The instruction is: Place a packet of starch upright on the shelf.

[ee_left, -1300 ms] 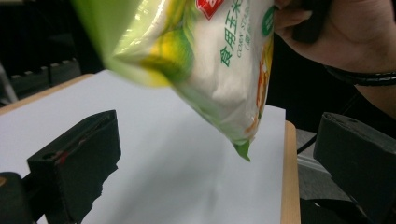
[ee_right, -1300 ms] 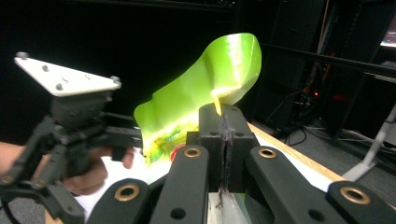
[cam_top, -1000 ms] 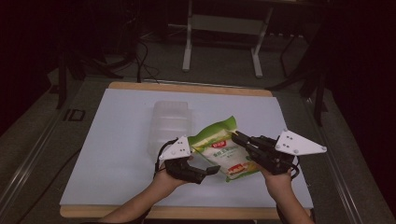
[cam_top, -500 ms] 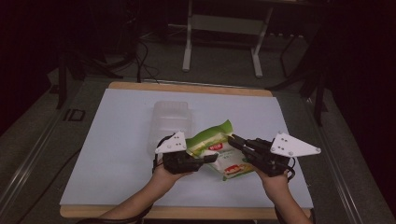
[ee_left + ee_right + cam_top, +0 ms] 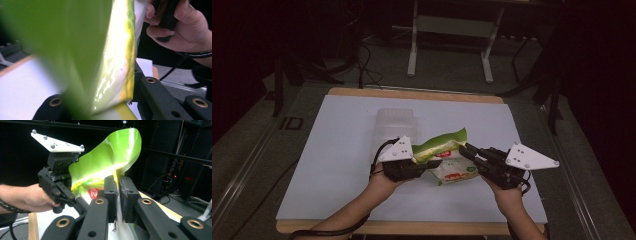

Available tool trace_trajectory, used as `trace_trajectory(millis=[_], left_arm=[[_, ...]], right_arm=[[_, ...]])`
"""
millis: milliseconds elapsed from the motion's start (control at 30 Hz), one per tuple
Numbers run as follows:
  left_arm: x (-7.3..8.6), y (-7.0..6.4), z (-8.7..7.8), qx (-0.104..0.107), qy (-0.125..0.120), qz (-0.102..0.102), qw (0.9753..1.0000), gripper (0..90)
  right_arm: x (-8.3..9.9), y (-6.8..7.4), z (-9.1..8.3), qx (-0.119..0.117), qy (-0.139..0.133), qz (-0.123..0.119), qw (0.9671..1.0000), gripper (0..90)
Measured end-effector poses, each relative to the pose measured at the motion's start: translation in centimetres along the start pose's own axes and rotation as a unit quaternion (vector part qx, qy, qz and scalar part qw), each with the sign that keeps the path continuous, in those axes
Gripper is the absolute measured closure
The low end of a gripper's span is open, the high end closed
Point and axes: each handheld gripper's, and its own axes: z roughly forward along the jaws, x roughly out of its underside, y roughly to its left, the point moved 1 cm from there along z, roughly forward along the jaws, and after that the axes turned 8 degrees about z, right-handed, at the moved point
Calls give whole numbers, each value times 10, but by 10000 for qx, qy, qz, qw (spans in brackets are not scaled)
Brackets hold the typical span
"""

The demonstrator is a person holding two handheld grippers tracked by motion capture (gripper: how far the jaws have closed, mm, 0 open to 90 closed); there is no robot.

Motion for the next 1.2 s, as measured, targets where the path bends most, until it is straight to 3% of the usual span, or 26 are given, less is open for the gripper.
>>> trace_trajectory(millis=[100, 333, 500, 567, 667, 800, 967, 1200], left_arm=[[-6, 6, -4, -13, 7, 32, 10000, 797], [-18, 24, -19, -190, 144, 278, 9993, 796], [-22, 39, -33, -294, 196, 343, 9988, 796], [-23, 46, -40, -311, 220, 383, 9985, 796], [-24, 58, -51, -393, 270, 459, 9978, 795], [-22, 71, -66, -606, 346, 700, 9951, 795], [-16, 87, -77, -585, 386, 712, 9950, 795], [1, 116, -79, -415, 883, 743, 9925, 795]], right_arm=[[-3, -1, -5, -14, -91, 70, 9999, 763], [-6, -6, -20, 177, -205, 155, 9995, 462], [-2, -17, -25, 212, -143, 530, 9983, 240], [2, -20, -26, 97, -147, 599, 9981, 173], [9, -25, -26, 93, -41, 589, 9982, 131], [17, -28, -27, 68, -16, 568, 9984, 138], [24, -32, -28, 96, -34, 645, 9979, 139], [37, -44, -32, 149, 62, 911, 9957, 140]])
